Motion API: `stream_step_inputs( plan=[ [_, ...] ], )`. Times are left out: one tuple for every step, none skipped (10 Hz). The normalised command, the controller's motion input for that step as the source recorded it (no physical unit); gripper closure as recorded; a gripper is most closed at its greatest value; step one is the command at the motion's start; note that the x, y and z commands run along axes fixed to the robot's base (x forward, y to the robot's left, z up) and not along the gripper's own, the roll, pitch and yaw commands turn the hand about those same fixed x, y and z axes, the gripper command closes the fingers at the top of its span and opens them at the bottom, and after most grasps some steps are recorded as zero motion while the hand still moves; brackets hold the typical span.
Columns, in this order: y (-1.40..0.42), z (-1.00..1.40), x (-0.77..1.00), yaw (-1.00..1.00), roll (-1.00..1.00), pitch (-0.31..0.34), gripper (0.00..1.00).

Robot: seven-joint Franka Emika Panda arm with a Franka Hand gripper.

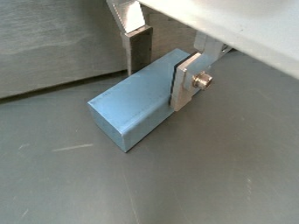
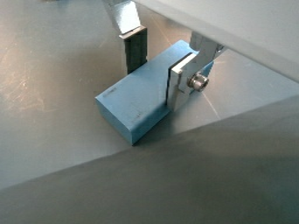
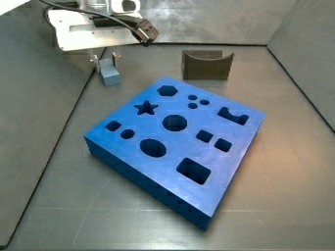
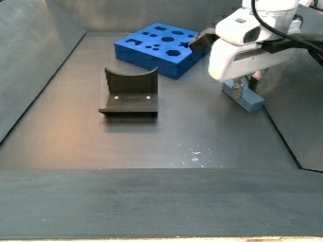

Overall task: Pick up the rectangle object. Move up. Place the rectangle object on the fixture. Regrasp the rectangle object. Move to above the board. Insert the rectangle object.
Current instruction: Move up, then place the rectangle object on the fixture.

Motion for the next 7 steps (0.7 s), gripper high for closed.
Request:
stream_step_inputs(
  plan=[
    [0.04, 0.40, -0.04, -0.03, 0.00, 0.023, 1.00],
    [0.04, 0.34, -0.10, -0.03, 0.00, 0.077, 1.00],
    [0.04, 0.26, -0.10, -0.04, 0.01, 0.079, 1.00],
    [0.00, 1.00, 0.00, 0.00, 0.00, 0.000, 1.00],
    [0.00, 1.00, 0.00, 0.00, 0.01, 0.004, 1.00],
    [0.00, 1.00, 0.00, 0.00, 0.02, 0.024, 1.00],
    [0.00, 1.00, -0.01, 0.00, 0.03, 0.044, 1.00]
  ],
)
